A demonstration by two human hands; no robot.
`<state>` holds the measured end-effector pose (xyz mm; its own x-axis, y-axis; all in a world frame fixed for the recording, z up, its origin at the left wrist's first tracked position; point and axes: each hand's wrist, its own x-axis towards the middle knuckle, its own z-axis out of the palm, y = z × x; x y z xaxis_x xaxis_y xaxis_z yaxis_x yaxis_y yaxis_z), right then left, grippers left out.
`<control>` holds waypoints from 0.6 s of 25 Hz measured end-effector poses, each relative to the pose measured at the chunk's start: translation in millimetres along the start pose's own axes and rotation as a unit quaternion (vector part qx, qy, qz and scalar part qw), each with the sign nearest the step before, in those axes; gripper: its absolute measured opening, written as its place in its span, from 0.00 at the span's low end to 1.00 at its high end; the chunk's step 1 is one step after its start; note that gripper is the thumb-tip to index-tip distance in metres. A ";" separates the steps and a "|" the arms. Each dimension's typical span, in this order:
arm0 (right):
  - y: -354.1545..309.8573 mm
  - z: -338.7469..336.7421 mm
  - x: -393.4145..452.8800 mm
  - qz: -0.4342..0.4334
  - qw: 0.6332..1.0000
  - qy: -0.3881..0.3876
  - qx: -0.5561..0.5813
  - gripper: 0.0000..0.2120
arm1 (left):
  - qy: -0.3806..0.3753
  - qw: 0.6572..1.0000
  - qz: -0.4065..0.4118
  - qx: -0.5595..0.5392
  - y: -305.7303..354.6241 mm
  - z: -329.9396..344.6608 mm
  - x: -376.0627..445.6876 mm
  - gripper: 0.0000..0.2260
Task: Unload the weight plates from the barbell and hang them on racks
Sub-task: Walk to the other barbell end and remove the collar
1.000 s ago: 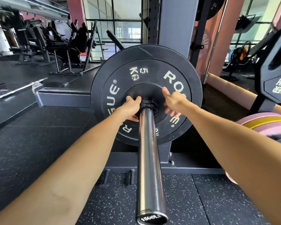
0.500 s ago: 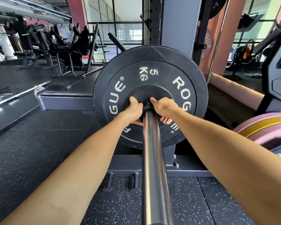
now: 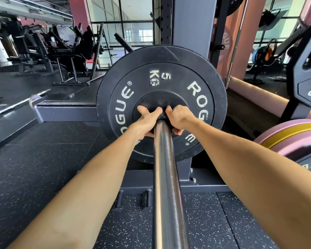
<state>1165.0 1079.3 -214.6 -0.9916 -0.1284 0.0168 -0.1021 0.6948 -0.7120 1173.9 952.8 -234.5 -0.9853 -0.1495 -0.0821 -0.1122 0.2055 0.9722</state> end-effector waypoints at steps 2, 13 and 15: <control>-0.5 -1.7 -1.8 -0.004 0.999 -0.013 0.033 0.16 | 0.008 1.000 0.009 0.014 0.7 -0.1 0.0 0.15; 11.1 -17.0 -11.4 0.077 0.991 -0.041 0.105 0.22 | -0.015 0.994 -0.047 -0.096 -9.4 -1.6 -11.0 0.16; 5.7 -18.3 -25.1 0.099 0.990 -0.059 0.083 0.19 | -0.021 0.995 -0.049 -0.082 -6.8 -3.3 -25.1 0.15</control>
<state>1187.8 1099.5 -206.2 -0.9736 -0.0903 -0.2096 0.1173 0.5897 -0.7990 1199.9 952.0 -238.3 -0.9757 -0.1193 -0.1837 -0.1887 0.0316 0.9815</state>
